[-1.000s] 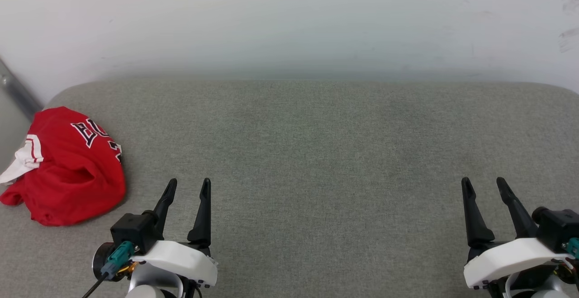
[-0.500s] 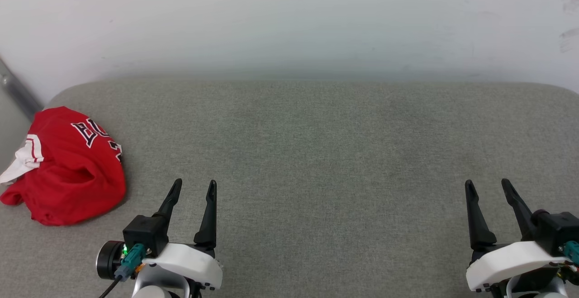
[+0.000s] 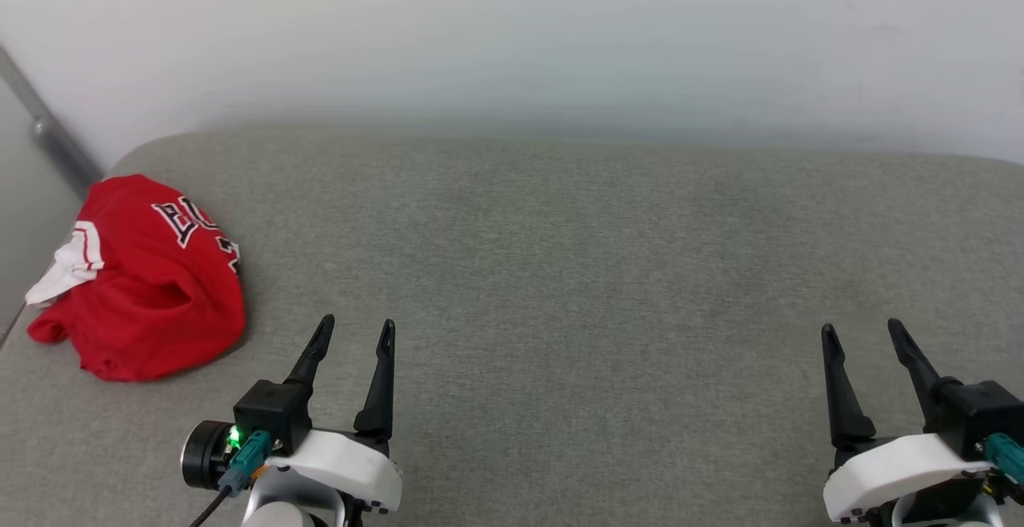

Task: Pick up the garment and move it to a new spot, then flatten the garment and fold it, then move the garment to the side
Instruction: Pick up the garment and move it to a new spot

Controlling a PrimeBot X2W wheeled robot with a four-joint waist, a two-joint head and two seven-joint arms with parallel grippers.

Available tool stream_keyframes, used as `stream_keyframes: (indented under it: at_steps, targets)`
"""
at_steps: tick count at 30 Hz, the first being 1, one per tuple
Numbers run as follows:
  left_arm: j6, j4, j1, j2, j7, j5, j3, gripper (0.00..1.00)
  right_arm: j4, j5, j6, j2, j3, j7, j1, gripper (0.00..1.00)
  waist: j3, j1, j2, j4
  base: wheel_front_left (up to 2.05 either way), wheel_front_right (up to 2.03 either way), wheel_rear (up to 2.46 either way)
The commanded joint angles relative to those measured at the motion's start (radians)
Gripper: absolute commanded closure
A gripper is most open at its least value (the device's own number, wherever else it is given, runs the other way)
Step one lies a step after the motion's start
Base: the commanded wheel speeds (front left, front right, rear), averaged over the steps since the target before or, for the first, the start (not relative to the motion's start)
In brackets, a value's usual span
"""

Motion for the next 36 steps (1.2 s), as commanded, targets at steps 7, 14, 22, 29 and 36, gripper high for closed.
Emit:
stream_keyframes:
  at_steps: [7, 14, 22, 29, 36]
  targets:
    - [-0.001, 0.018, -0.022, -0.009, -0.015, 0.017, 0.009, 0.0, -0.009, -0.026, -0.001, 0.002, 0.02, -0.008, 0.007, 0.0, 0.004, -0.0001, 0.0, 0.094, 0.0, 0.0, 0.0]
    - [0.008, 0.016, -0.028, -0.015, -0.013, -0.002, 0.04, 0.0, -0.007, -0.016, -0.001, 0.002, 0.042, -0.007, -0.017, 0.0, 0.017, -0.0001, 0.0, 0.215, 0.0, 0.0, 0.0]
    - [0.012, 0.009, -0.011, -0.018, -0.013, -0.001, 0.076, 0.0, -0.003, -0.006, -0.001, 0.002, 0.081, -0.011, -0.037, 0.0, 0.028, -0.0001, 0.0, 0.334, 0.0, 0.0, 0.0]
    - [0.005, 0.01, -0.011, -0.021, -0.013, -0.002, 0.095, 0.0, -0.007, 0.001, -0.001, 0.002, 0.117, -0.009, -0.052, 0.0, 0.031, -0.0001, 0.0, 0.399, 0.0, 0.0, 0.0]
    - [0.001, 0.01, -0.018, -0.023, -0.013, 0.005, 0.104, 0.0, -0.004, 0.003, -0.001, 0.002, 0.127, -0.006, -0.064, 0.0, 0.036, -0.0001, 0.0, 0.416, 0.0, 0.0, 0.0]
